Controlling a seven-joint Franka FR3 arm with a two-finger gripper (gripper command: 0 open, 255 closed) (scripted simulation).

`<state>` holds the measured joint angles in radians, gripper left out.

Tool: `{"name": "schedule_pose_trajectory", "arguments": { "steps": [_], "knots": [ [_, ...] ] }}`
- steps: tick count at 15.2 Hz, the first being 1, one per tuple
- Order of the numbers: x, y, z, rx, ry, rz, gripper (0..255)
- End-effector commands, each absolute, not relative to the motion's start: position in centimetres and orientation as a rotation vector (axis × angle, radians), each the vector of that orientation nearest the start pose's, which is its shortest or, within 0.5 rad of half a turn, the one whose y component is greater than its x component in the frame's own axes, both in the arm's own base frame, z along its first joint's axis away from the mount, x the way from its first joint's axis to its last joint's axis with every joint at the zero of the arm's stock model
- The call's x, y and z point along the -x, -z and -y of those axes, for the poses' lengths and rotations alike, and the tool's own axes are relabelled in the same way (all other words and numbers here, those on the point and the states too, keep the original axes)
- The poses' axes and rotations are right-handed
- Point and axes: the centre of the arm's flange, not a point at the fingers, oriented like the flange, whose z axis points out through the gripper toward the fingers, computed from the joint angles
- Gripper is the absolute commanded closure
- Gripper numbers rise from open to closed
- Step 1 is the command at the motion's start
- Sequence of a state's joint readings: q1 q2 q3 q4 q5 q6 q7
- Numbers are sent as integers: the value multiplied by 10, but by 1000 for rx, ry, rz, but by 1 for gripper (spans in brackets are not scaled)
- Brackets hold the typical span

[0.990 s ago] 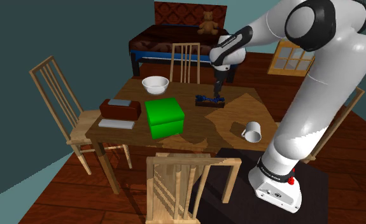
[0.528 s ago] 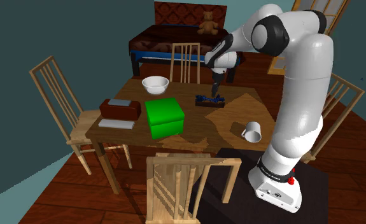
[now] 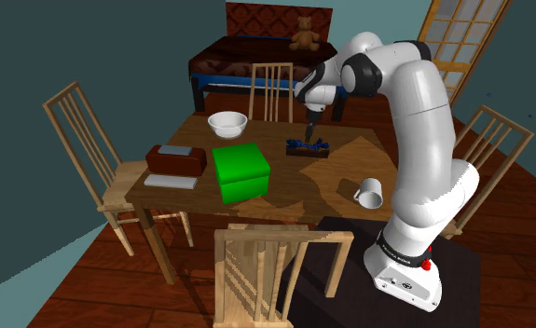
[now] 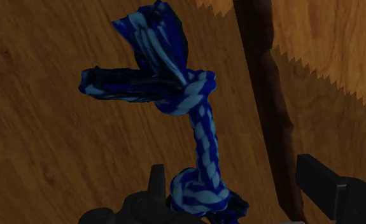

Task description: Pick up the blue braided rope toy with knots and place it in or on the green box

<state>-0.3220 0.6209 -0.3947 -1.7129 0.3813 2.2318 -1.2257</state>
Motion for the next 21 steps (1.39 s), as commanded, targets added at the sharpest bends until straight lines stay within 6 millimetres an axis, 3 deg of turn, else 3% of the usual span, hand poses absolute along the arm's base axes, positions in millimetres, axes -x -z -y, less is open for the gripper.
{"name": "schedule_pose_trajectory", "arguments": {
  "steps": [1, 8, 15, 16, 21],
  "knots": [
    [-534, -236, 416, 3026, 61, 510, 0],
    [-535, -202, 413, 3026, 61, 510, 0],
    [-535, -202, 413, 3026, 61, 510, 0],
    [-535, -202, 413, 3026, 61, 510, 255],
    [-535, -202, 413, 3026, 61, 510, 255]
  ]
}}
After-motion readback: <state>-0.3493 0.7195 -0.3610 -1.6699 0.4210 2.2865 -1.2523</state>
